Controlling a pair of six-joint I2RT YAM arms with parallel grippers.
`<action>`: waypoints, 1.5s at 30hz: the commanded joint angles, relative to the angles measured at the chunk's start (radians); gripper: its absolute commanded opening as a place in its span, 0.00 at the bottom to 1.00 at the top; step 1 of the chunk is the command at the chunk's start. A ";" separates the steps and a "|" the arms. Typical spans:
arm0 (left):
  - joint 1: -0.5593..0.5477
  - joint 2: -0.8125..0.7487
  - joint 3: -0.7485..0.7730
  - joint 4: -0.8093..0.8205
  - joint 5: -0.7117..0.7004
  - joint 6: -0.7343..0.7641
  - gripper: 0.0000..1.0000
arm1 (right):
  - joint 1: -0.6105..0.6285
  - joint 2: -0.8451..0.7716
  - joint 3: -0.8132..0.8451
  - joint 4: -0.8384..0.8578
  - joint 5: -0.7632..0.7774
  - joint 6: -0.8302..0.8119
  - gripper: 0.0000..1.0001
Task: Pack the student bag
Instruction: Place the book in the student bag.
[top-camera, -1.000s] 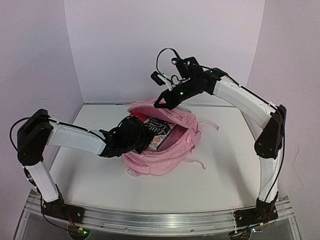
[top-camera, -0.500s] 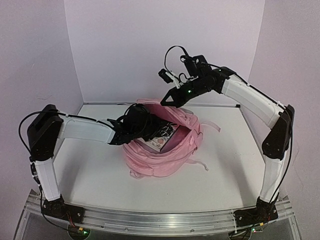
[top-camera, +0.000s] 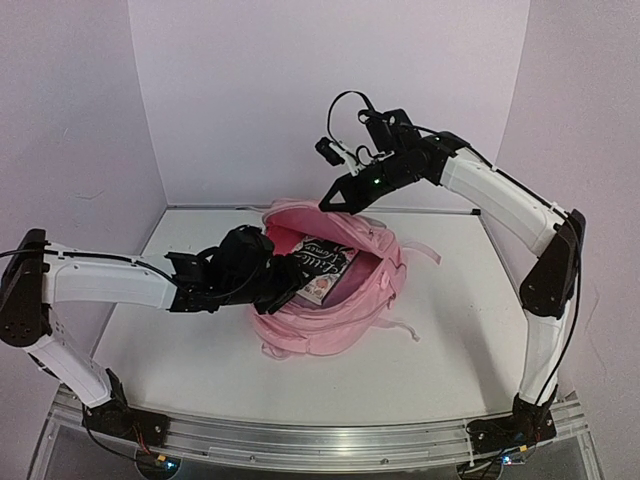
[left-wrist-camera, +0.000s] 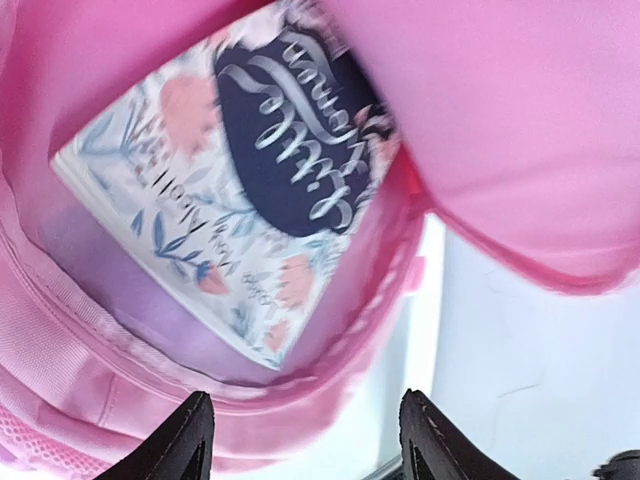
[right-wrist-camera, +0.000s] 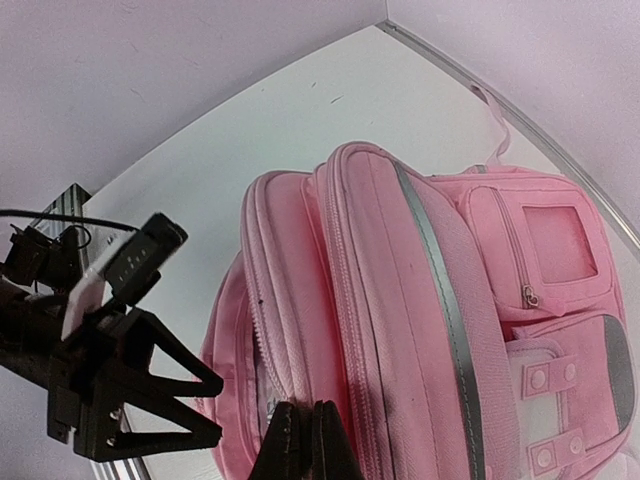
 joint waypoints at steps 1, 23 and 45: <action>0.003 0.075 0.028 0.025 -0.020 -0.018 0.63 | 0.006 -0.055 0.093 0.127 -0.094 0.023 0.00; 0.087 0.407 0.390 0.273 0.068 0.216 0.39 | 0.004 -0.179 -0.125 0.115 -0.191 0.075 0.00; 0.175 -0.060 0.171 -0.255 0.281 0.430 0.98 | -0.285 -0.261 -0.319 -0.477 -0.116 -0.667 0.28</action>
